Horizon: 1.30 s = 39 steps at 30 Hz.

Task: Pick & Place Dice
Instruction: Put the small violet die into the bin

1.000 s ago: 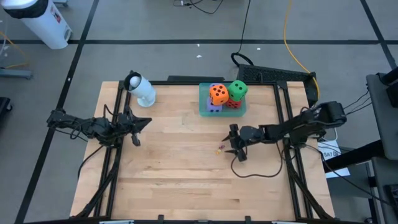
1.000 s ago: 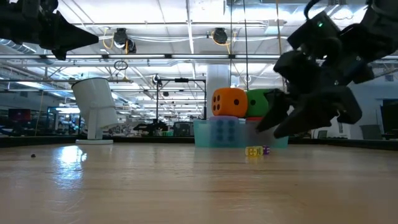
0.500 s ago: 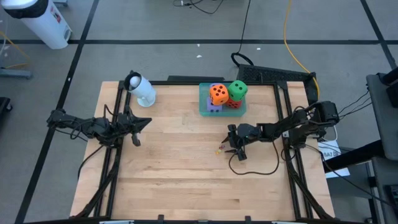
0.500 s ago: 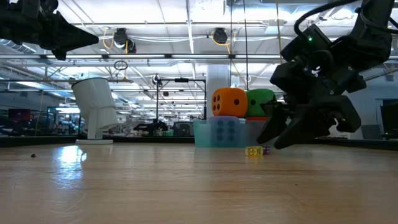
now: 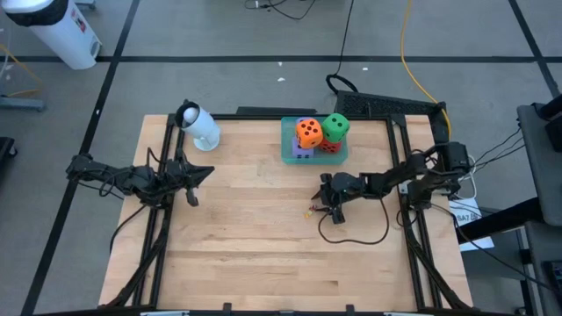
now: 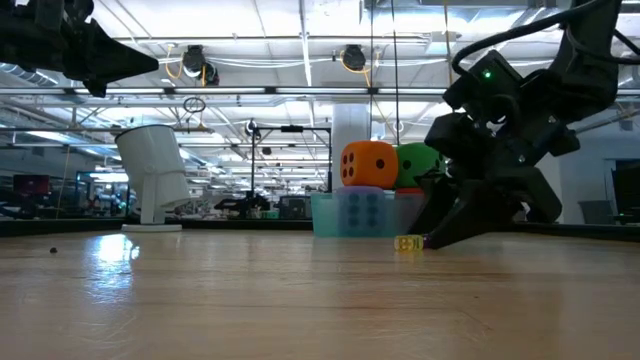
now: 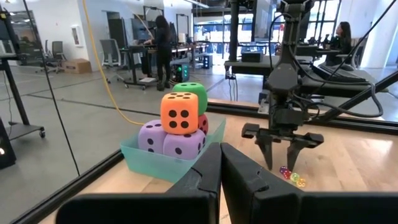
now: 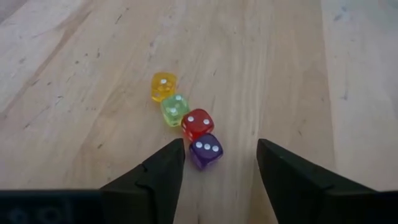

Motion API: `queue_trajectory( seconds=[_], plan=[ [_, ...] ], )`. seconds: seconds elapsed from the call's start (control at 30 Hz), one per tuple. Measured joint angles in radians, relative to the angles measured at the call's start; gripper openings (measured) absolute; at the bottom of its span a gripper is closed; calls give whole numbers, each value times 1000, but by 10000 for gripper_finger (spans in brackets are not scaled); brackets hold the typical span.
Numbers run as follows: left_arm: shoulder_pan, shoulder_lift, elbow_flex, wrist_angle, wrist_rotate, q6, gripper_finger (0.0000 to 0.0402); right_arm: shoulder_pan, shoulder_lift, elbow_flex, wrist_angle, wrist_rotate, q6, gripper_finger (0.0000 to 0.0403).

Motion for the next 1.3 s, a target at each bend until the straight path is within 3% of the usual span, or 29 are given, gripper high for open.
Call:
queue_trajectory(
  seconds=[0.3, 0.83, 1.3],
  plan=[
    [0, 0, 0, 0, 0, 0, 19, -21, 17, -2, 49, -73, 25, 147],
    [0, 0, 0, 1, 5, -2, 19, -34, 16, -2, 36, -77, 35, 58],
    [0, 0, 0, 1, 5, -3, 19, -43, 14, -2, 24, -73, 42, 53]
  ],
)
